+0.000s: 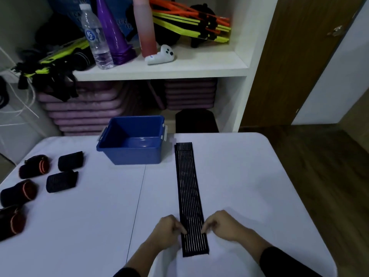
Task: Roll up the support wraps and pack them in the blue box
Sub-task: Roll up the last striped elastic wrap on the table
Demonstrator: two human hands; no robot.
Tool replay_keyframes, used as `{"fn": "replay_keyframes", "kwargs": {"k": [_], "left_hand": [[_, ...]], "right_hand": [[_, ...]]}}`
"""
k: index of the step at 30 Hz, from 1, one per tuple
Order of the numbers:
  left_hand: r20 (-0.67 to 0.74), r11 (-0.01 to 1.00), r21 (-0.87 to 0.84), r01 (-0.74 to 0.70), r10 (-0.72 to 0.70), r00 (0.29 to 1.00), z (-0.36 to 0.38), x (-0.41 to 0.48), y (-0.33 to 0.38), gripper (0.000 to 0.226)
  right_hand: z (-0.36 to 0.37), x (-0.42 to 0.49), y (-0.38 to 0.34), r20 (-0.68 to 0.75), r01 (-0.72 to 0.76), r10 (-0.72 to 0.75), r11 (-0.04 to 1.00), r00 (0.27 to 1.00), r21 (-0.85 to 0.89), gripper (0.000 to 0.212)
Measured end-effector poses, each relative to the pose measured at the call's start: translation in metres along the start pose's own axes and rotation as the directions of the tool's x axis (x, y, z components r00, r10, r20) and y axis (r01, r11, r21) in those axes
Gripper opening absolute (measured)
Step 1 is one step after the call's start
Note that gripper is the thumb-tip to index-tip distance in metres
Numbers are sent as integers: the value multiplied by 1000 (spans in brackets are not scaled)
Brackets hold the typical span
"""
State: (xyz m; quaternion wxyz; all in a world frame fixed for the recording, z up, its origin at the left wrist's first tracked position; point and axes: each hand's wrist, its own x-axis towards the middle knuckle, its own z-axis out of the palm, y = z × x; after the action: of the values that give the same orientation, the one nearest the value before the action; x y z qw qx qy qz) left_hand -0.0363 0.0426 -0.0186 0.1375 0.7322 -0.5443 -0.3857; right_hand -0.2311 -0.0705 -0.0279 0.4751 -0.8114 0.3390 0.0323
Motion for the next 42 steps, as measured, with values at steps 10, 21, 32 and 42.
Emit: {"fn": "replay_keyframes", "kwargs": {"k": [10, 21, 32, 42], "left_hand": [[-207, 839, -520, 158, -303, 930, -55, 75, 26, 37], [-193, 879, -456, 137, -248, 949, -108, 216, 3, 63], [-208, 812, -582, 43, -200, 958, -112, 259, 3, 69], [-255, 891, -437, 118, -249, 934, -89, 201, -5, 69]], "right_hand": [[-45, 69, -11, -352, -144, 267, 930, 897, 337, 24], [-97, 207, -35, -348, -196, 375, 870, 859, 453, 54], [-102, 244, -30, -308, -196, 408, 819, 859, 539, 45], [-82, 188, -27, -369, -203, 404, 856, 837, 475, 47]]}}
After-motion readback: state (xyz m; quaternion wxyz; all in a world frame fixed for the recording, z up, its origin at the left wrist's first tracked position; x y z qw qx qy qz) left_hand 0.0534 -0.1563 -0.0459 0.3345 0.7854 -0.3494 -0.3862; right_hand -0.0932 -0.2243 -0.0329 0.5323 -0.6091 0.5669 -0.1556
